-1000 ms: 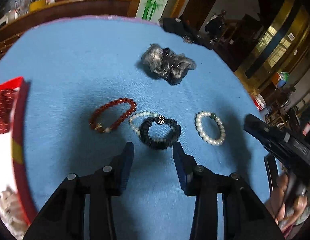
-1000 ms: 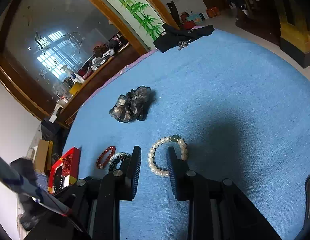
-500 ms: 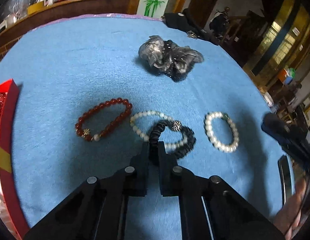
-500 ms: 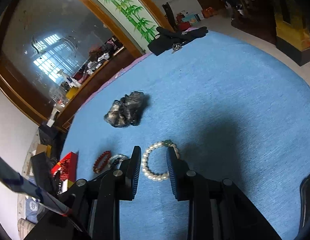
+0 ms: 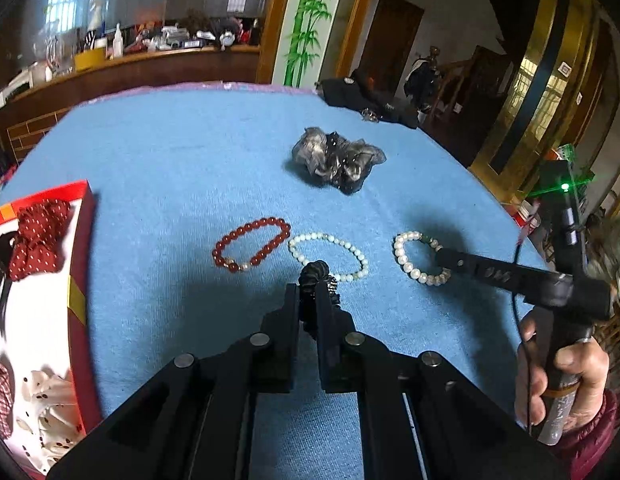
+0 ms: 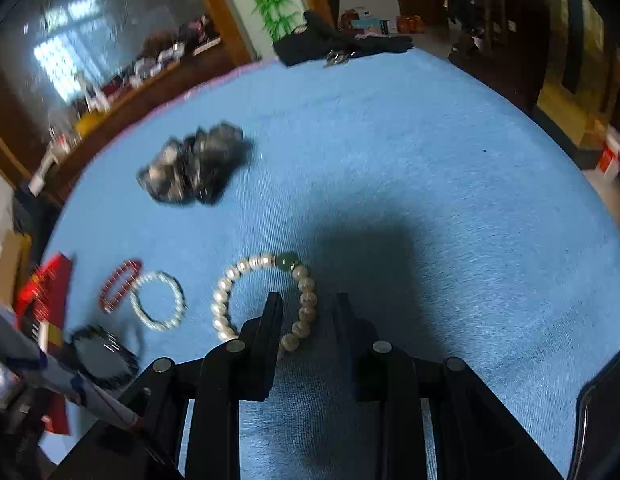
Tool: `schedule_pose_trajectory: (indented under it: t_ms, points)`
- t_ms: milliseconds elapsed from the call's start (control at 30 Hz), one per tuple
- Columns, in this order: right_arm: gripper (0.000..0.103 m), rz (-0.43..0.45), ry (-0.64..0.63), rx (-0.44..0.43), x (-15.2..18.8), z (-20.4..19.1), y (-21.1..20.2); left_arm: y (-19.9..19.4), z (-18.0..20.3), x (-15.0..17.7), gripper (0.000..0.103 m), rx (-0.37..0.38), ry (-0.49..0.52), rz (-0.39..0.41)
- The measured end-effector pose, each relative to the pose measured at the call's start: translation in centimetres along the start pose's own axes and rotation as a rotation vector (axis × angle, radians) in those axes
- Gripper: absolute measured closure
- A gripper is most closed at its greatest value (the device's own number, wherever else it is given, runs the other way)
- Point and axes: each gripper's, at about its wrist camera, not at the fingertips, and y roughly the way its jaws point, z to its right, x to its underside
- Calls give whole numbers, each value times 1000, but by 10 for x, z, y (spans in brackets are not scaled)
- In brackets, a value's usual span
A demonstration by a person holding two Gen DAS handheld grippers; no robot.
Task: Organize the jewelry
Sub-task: 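Lift the black bracelet with the left gripper while the right gripper grasps the pearl bracelet, then carry the black and pearl bracelets toward the red-rimmed box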
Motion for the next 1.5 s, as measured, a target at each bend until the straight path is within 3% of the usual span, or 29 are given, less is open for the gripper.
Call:
schedule_pose_trajectory:
  t_ms: [133,200,333,533,700,867,1500]
  points:
    - [82,19,-154,148,6,-23,3,-4,4,2,96,-23,32,22]
    - [94,13,-156,150,6,-24,3,-3,5,2,96,-25,42,28]
    - [95,16,-100,93,4,-13,-1,-2,5,3,96,-27,53,33]
    - [94,129,-57,8,3,-9,-31,-1,2,2,96,-39,45,42]
    - [94,128,-14,-53,2,-3,-36,0,0,2,96,-49,42,41]
    - [94,242,-30,-128,2,-12,-61,0,0,2,96,-54,41,48]
    - [94,268,-83,-286,13,-33,-79,-17,18,11,96,-114,78,56]
